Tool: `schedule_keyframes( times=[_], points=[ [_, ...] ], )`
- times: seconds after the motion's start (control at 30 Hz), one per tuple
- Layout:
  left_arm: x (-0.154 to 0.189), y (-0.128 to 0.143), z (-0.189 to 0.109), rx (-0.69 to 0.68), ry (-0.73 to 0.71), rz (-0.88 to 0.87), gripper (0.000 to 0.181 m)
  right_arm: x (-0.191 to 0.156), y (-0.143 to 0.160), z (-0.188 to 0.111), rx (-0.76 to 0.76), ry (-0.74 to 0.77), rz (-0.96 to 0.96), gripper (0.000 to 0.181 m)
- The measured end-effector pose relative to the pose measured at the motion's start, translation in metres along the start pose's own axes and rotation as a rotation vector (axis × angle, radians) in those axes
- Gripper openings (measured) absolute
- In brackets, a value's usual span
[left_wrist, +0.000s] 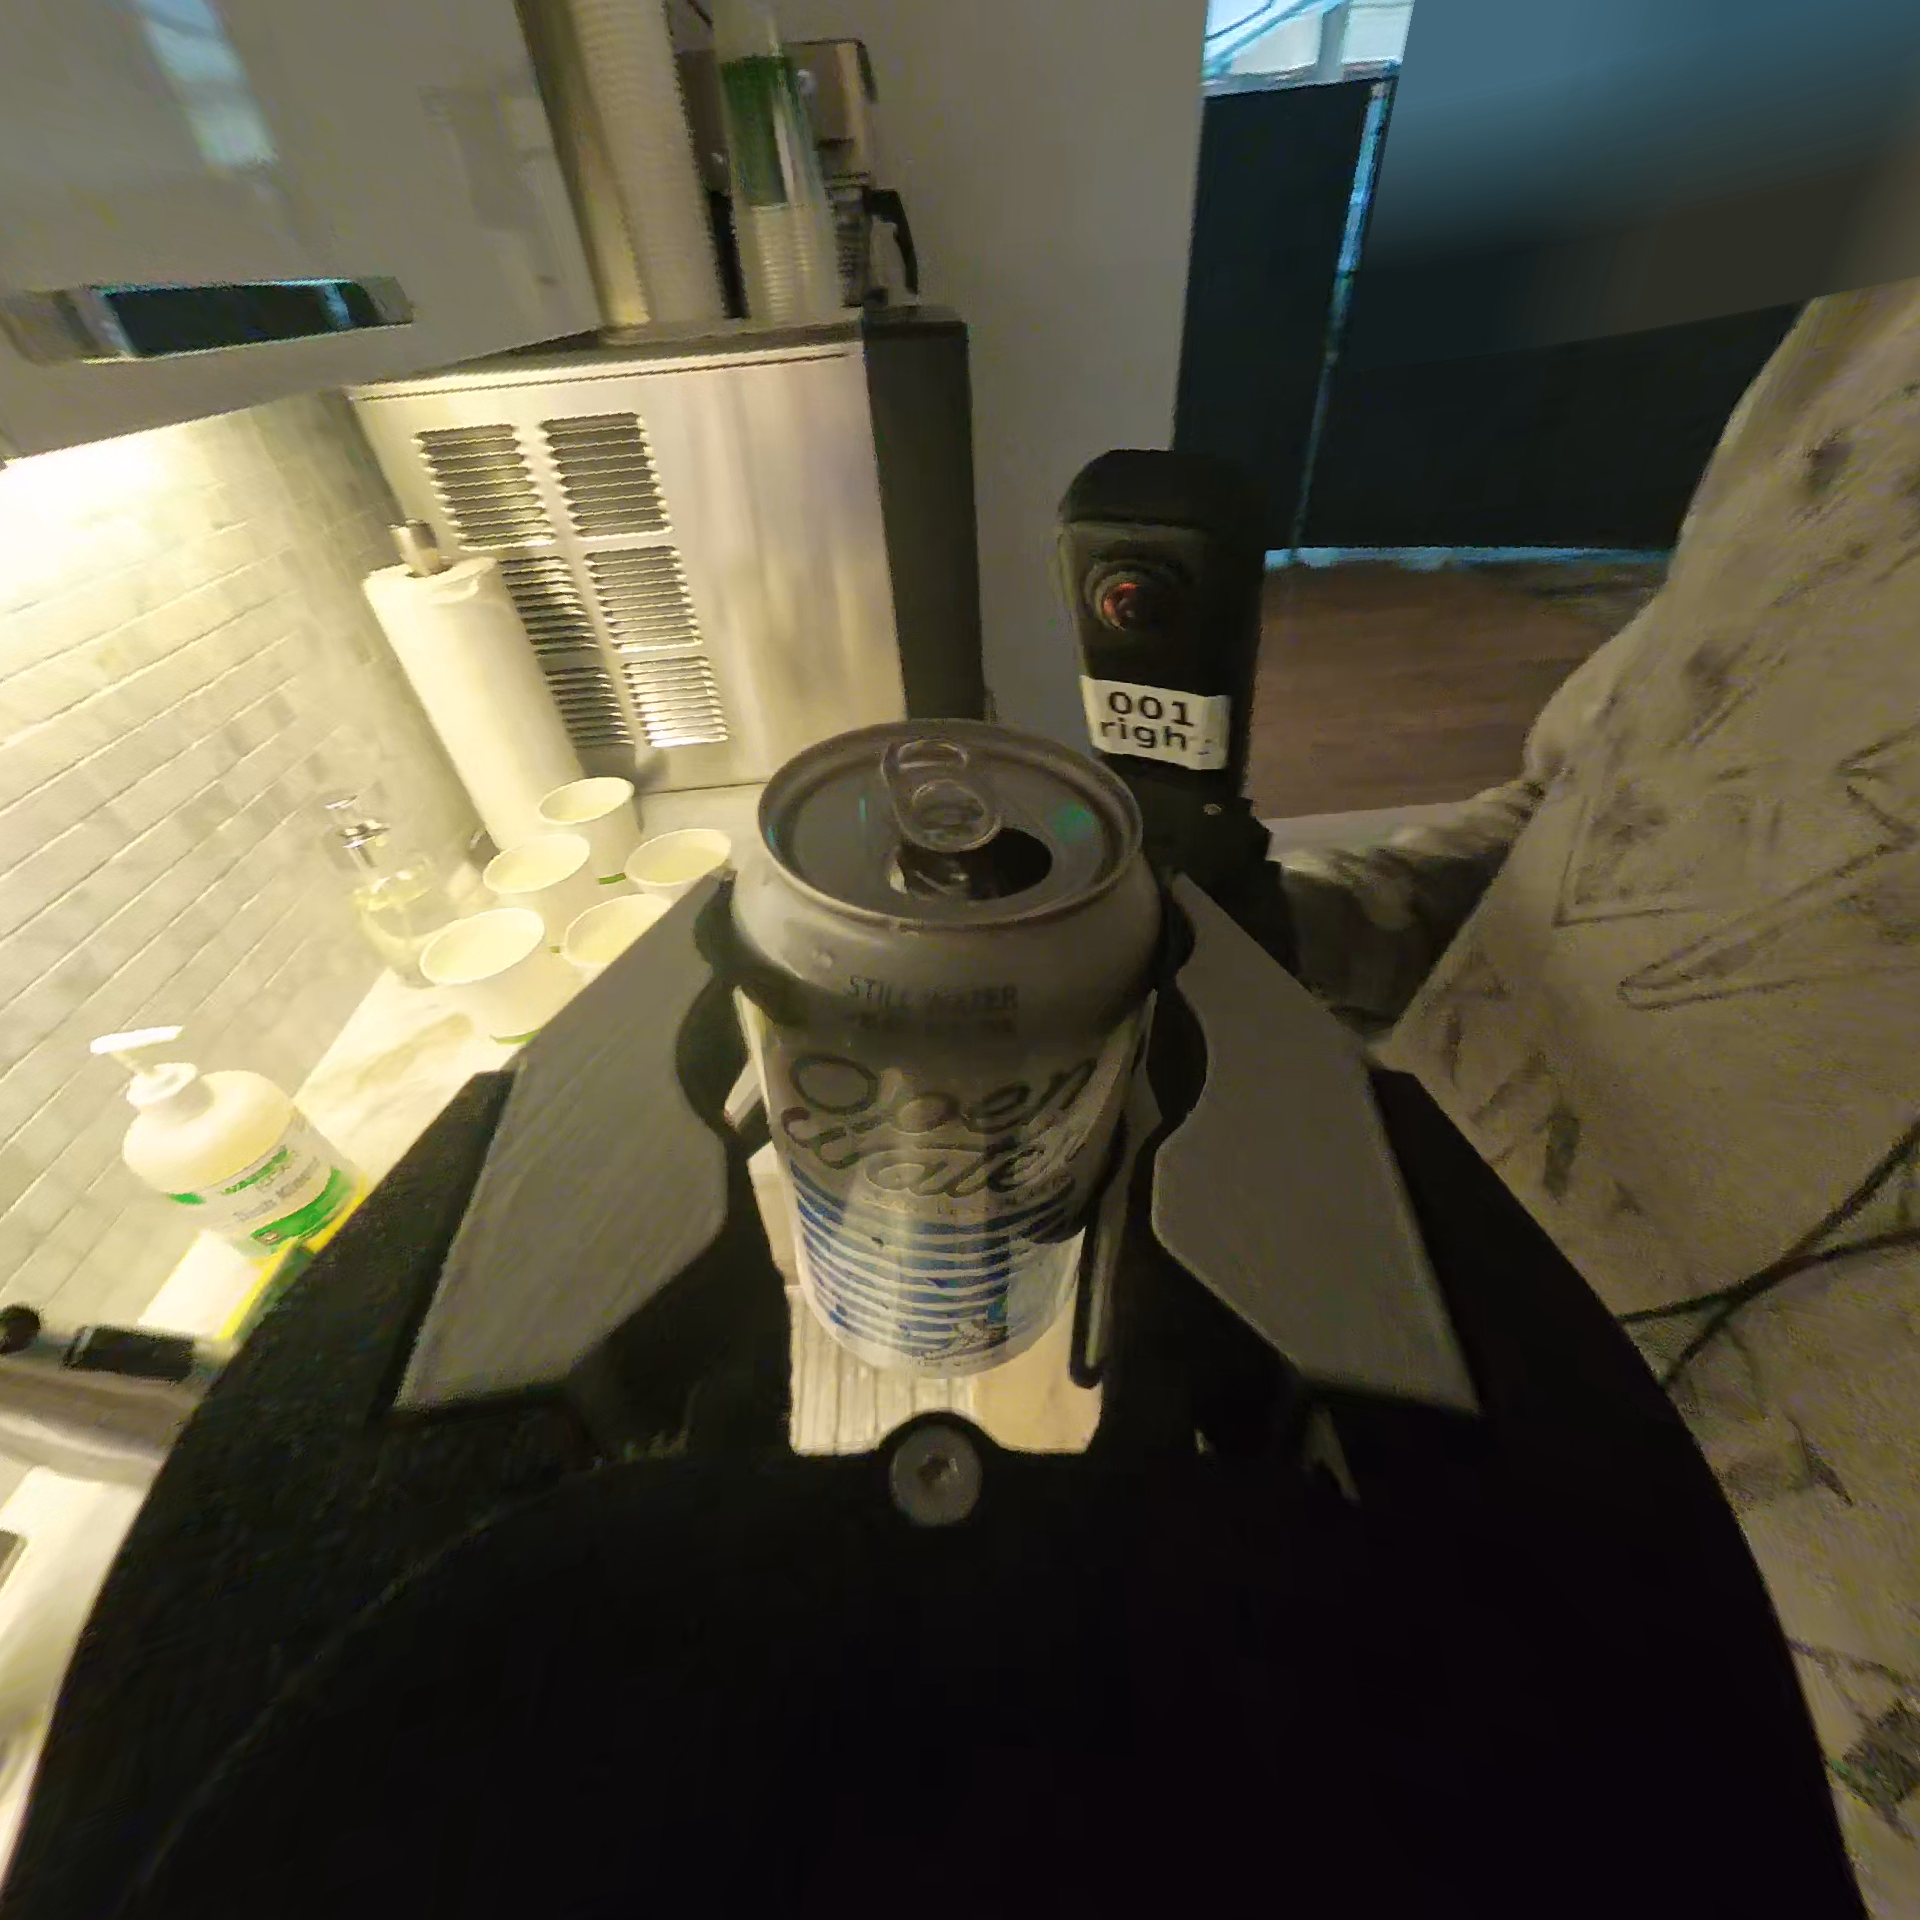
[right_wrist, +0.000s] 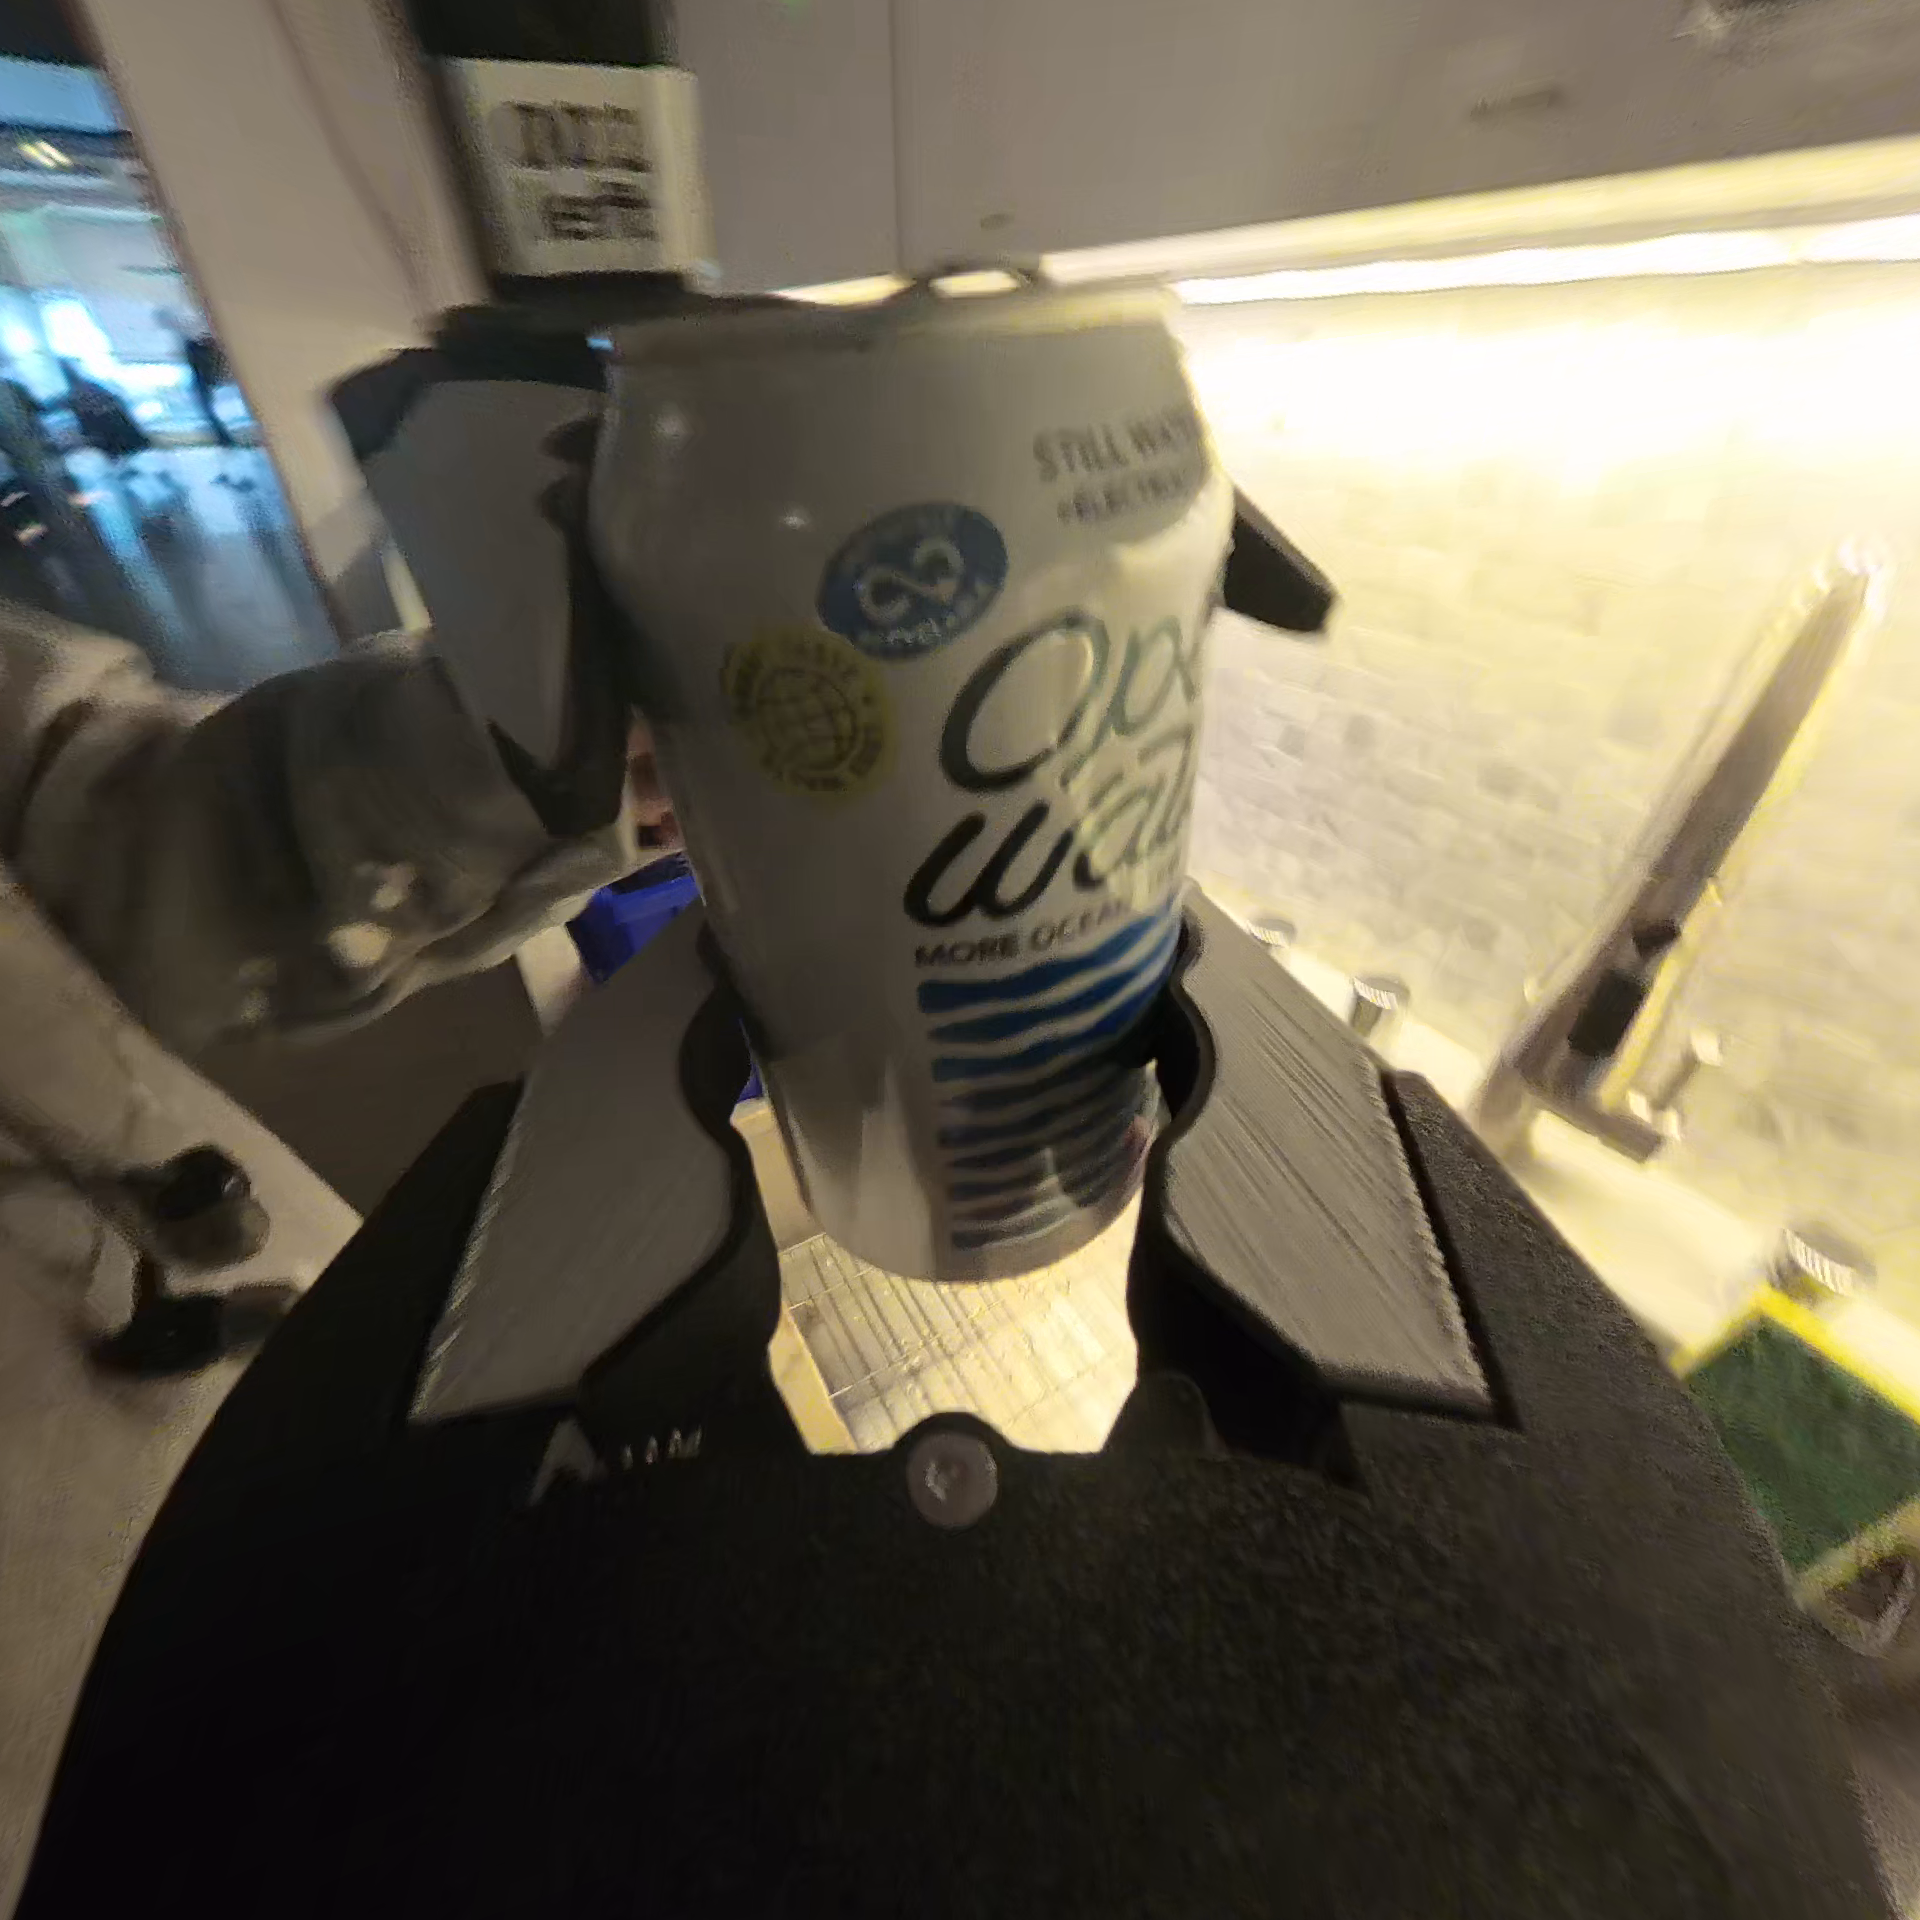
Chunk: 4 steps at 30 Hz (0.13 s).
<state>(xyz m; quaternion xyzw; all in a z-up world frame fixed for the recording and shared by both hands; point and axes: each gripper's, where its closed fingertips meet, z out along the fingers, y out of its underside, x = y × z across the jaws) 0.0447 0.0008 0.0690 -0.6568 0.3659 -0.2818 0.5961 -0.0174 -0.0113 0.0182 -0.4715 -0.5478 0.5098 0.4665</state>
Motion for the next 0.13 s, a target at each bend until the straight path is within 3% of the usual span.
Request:
schedule_keyframes(
  times=[0.13],
  points=[
    [0.012,-0.001,0.0,-0.003,0.125,-0.002,0.077,-0.017,-0.01,-0.005,0.008,-0.224,-0.021,0.079]
  ],
)
